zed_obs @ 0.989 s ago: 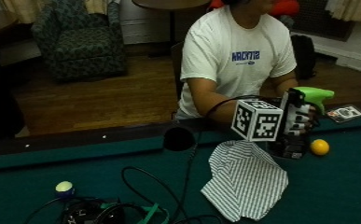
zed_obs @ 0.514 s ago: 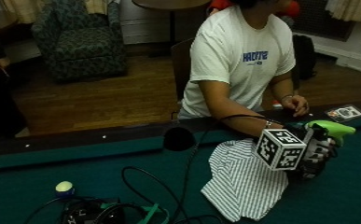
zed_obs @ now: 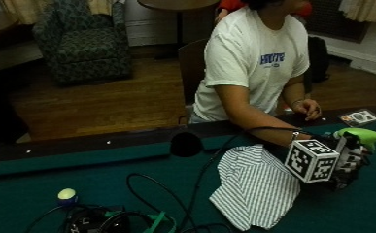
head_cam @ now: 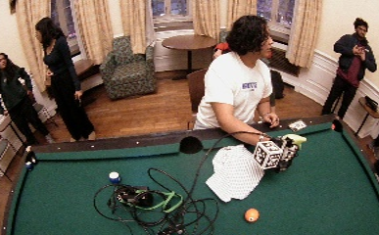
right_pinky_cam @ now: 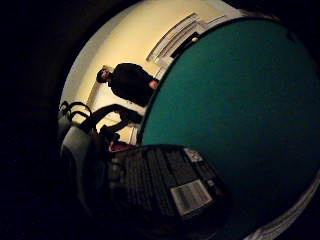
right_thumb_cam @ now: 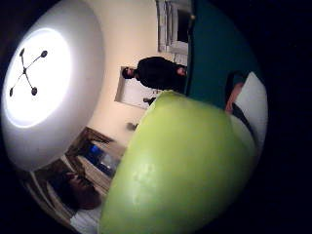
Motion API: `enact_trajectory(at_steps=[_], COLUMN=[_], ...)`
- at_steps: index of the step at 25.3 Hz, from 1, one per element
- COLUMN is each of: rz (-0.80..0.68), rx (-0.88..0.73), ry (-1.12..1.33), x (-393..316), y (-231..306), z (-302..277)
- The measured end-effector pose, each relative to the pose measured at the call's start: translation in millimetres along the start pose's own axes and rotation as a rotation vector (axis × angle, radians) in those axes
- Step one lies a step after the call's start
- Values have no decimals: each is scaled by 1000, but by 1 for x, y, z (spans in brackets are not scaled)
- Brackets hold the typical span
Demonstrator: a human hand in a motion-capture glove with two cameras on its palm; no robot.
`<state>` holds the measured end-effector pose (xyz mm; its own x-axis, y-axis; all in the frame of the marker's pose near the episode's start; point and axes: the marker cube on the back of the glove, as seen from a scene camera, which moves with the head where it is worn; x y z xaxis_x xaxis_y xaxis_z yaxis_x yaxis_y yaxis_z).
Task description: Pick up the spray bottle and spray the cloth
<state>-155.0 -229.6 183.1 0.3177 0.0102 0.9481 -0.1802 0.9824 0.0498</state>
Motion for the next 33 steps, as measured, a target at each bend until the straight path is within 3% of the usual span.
enact_trajectory(at_steps=[7, 16, 24, 33], rz=[42, 28, -152, -387], rx=[-238, -465, -441, -496], ry=[49, 439, 784, 918], x=[13, 19, -15, -83], y=[9, 62, 114, 187], z=[-6, -78, -162, -225])
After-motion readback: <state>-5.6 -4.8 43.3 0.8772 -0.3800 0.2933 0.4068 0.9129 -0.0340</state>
